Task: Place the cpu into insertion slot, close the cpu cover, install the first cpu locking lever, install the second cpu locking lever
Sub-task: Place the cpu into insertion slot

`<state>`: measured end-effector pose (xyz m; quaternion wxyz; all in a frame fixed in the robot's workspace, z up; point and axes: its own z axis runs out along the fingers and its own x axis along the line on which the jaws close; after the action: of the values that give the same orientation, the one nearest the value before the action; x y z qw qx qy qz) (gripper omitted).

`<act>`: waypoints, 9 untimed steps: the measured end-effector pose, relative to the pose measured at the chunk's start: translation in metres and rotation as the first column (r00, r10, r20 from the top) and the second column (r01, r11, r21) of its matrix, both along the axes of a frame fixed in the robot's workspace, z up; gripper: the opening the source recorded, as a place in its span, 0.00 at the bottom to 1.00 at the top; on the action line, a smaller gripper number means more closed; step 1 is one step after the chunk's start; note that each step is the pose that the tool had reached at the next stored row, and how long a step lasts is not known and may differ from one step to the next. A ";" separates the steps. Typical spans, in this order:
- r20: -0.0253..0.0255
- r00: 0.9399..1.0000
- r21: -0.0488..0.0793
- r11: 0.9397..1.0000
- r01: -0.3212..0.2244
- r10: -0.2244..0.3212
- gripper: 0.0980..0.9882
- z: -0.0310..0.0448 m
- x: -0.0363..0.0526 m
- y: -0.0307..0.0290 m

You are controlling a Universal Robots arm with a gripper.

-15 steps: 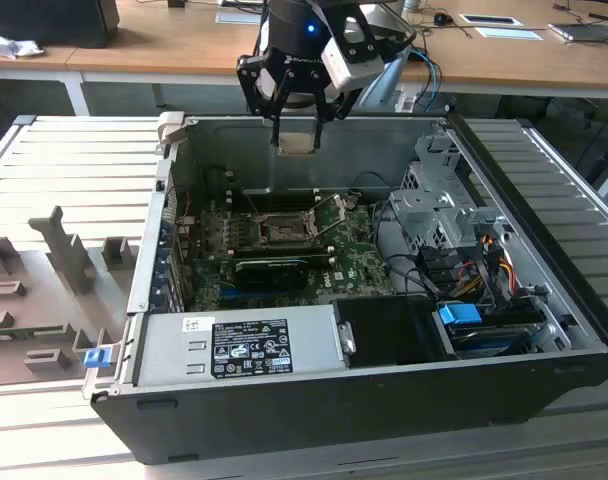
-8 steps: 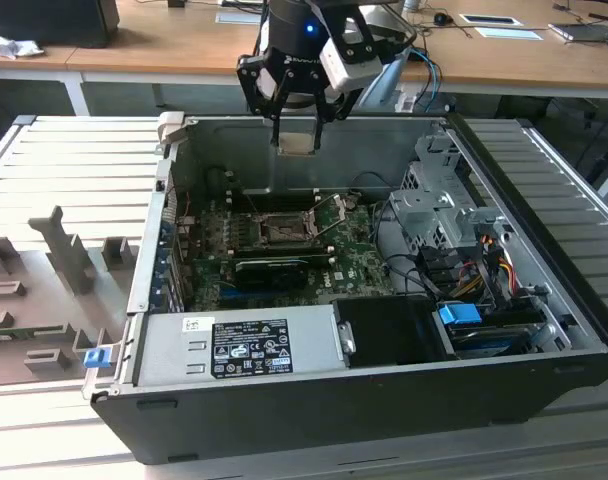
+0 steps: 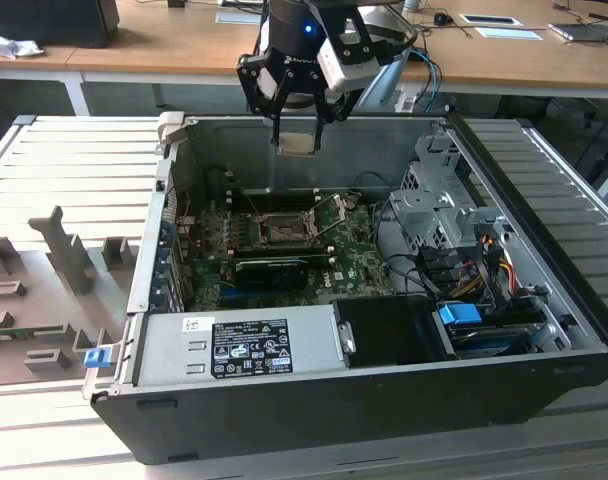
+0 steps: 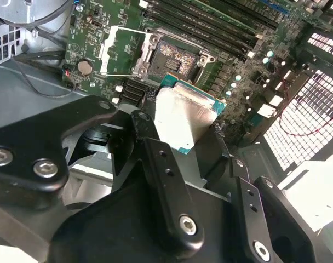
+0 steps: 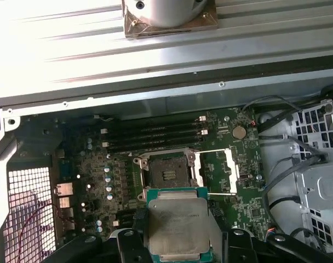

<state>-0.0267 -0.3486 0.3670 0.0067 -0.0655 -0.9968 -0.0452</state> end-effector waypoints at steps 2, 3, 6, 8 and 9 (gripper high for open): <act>0.000 1.000 0.000 1.000 0.008 -0.008 0.48 -0.0001 0.0000 0.0000; 0.000 1.000 0.000 1.000 0.011 -0.011 0.48 -0.0001 0.0000 0.0000; 0.000 1.000 0.000 1.000 0.022 -0.022 0.48 -0.0002 0.0000 0.0000; 0.000 1.000 0.000 1.000 0.031 -0.031 0.48 -0.0002 0.0000 0.0000; 0.000 0.999 0.000 0.999 0.034 -0.034 0.48 -0.0002 0.0000 0.0000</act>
<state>-0.0267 -0.3486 0.3668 0.0060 -0.0824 -0.9956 -0.0453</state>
